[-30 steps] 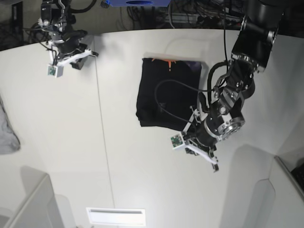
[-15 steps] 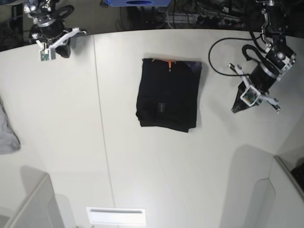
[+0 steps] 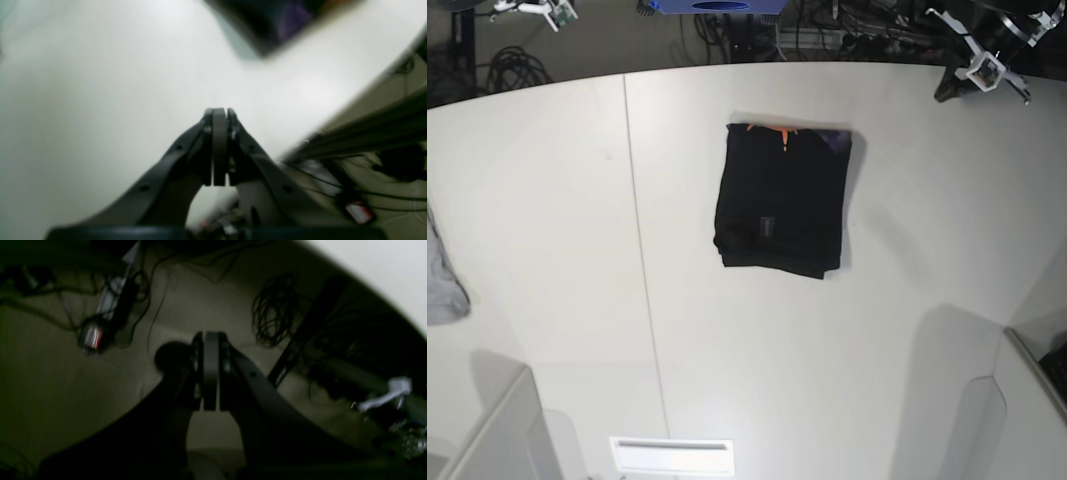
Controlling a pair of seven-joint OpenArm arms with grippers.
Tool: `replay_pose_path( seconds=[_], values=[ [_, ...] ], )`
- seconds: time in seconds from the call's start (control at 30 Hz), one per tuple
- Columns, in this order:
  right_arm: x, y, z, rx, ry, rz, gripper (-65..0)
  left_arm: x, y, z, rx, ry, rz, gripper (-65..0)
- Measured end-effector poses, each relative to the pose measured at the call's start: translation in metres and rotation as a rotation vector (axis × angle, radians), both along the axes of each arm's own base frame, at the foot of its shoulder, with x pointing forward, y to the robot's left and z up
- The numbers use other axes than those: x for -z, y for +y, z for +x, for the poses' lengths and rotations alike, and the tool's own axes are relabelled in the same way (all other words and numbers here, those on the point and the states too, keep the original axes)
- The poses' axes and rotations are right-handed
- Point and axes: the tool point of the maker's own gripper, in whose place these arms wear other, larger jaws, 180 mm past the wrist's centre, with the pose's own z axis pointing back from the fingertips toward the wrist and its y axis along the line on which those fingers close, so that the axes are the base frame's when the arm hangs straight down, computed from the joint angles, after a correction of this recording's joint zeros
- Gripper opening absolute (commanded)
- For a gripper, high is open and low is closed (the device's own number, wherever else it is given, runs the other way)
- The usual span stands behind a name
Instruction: Fold the T-shirt properly
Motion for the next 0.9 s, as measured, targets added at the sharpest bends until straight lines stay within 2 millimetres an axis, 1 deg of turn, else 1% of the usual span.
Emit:
replay_pose_path(
  seconds=[0.07,0.13,0.17,0.23,0.3,0.33,0.4,0.47,0.53,0.6,0.67,0.73,0.8,0.9],
  values=[
    [0.000,0.006,-0.017,-0.027,0.051,0.020,-65.0,0.014,0.010,-0.022,-0.078,0.030,-0.042,-65.0],
    [0.001,0.010,-0.031,-0.045,0.090,0.042,-65.0,0.032,0.018,-0.046,-0.167,0.072,-0.083,-65.0],
    [0.003,0.011,-0.039,-0.052,0.114,0.049,-65.0,0.044,0.023,-0.061,-0.209,0.106,-0.092,-65.0],
    [0.013,0.017,-0.061,-0.078,0.188,0.060,-65.0,0.063,0.033,-0.087,-0.287,0.157,-0.115,-65.0],
    [0.022,0.023,-0.083,-0.108,0.273,0.077,-65.0,0.074,0.043,-0.110,-0.367,0.170,-0.148,-65.0],
    [0.028,0.028,-0.094,-0.137,0.315,0.086,-65.0,0.080,0.043,-0.121,-0.396,0.179,-0.178,-65.0],
    [0.043,0.031,-0.113,-0.191,0.396,0.084,-65.0,0.094,0.038,-0.147,-0.431,0.225,-0.224,-65.0],
    [0.055,0.037,-0.127,-0.230,0.448,0.102,-65.0,0.111,0.028,-0.175,-0.472,0.289,-0.262,-65.0],
    [0.071,0.039,-0.136,-0.250,0.488,0.100,-65.0,0.132,0.020,-0.197,-0.467,0.377,-0.261,-65.0],
    [0.084,0.040,-0.145,-0.263,0.520,0.101,-65.0,0.149,0.020,-0.206,-0.463,0.426,-0.251,-65.0],
    [0.099,0.044,-0.150,-0.262,0.554,0.095,-65.0,0.167,0.020,-0.210,-0.433,0.486,-0.222,-65.0],
    [0.115,0.054,-0.153,-0.224,0.572,0.111,-65.0,0.182,0.015,-0.209,-0.414,0.524,-0.218,-65.0],
    [0.133,0.062,-0.144,-0.187,0.576,0.109,-65.0,0.196,0.007,-0.208,-0.385,0.569,-0.215,-65.0],
    [0.157,0.072,-0.136,-0.124,0.596,0.113,-65.0,0.212,0.003,-0.200,-0.382,0.605,-0.217,-65.0]
  ],
)
